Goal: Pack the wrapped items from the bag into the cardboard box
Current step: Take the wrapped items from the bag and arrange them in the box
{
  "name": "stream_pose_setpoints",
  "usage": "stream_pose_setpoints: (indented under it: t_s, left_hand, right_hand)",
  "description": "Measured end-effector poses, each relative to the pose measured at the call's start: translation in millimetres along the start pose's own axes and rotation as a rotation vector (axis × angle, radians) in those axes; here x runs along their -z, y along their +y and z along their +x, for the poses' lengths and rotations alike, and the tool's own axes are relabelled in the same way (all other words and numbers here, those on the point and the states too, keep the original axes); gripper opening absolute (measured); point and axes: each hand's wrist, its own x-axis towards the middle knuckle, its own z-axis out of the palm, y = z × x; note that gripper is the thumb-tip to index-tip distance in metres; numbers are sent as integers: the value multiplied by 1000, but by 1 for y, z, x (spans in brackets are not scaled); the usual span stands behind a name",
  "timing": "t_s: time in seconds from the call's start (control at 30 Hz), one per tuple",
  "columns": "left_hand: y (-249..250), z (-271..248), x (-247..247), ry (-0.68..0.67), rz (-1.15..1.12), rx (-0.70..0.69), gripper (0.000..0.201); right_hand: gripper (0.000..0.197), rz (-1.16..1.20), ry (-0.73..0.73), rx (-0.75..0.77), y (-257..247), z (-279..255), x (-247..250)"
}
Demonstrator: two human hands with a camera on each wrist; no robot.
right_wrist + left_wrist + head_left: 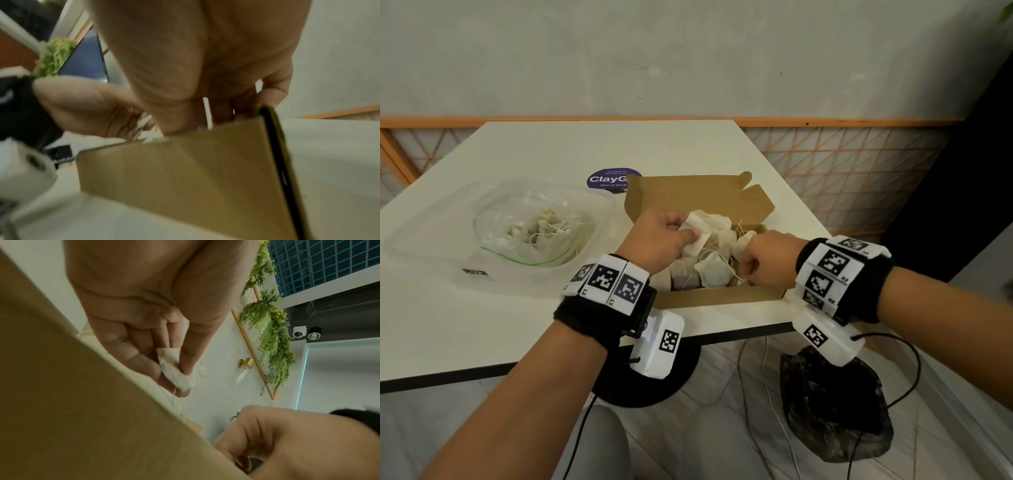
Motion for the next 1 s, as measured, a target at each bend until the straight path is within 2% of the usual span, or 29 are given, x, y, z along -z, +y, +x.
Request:
stream_pose_setpoints:
  t_s: [0.07,0.13,0.2,0.23,0.3,0.37,0.47,0.53,0.63,0.73,0.8,0.87,0.93,1.0]
  left_hand:
    - [-2,0,1,8,-23,15,33]
    - [-4,-1,2,10,-37,20,30]
    - [-6,-2,2,5,-48,18,24]
    - [-6,-3,2,4,-53,15,20]
    - [-7,-5,2,6,-59,14,15]
    - [-8,-6,3,8,-70,16,13]
    - [-8,-6,3,4,-93,27,7]
    - [-8,-6,3,11,-97,32,11]
    - [-7,-6,5,27,-112,48,9]
    - [-7,-3,7,30,-110,49,25]
    - [-4,-3,7,25,-98,35,24]
    - [-2,-5,4,1,-107,21,20]
    - [0,-9,0,-37,-140,11,21]
    - [2,-13,-1,-75,-196,18,23]
  right_hand:
    - [12,122,3,9,6,-1,10]
    - [10,209,166,-56,16,4,22]
    - [14,150,324,-153,27,14,29]
    - [16,89,341,-192,30,19,31]
    - [27,-14,285,-251,32,23,29]
    - [35,-22,232,-292,28,24,25]
    - [26,-75,246,-303,20,28,19]
    - [14,-66,259,-302,19,31,15]
    - [6,65,203,-213,26,27,25]
    - [14,145,154,-46,20,7,51]
    - [17,191,115,83,9,-8,67]
    - [11,251,71,172,-5,-16,77]
    - [6,255,54,211,-15,-14,79]
    - [11,228,65,202,-21,-5,78]
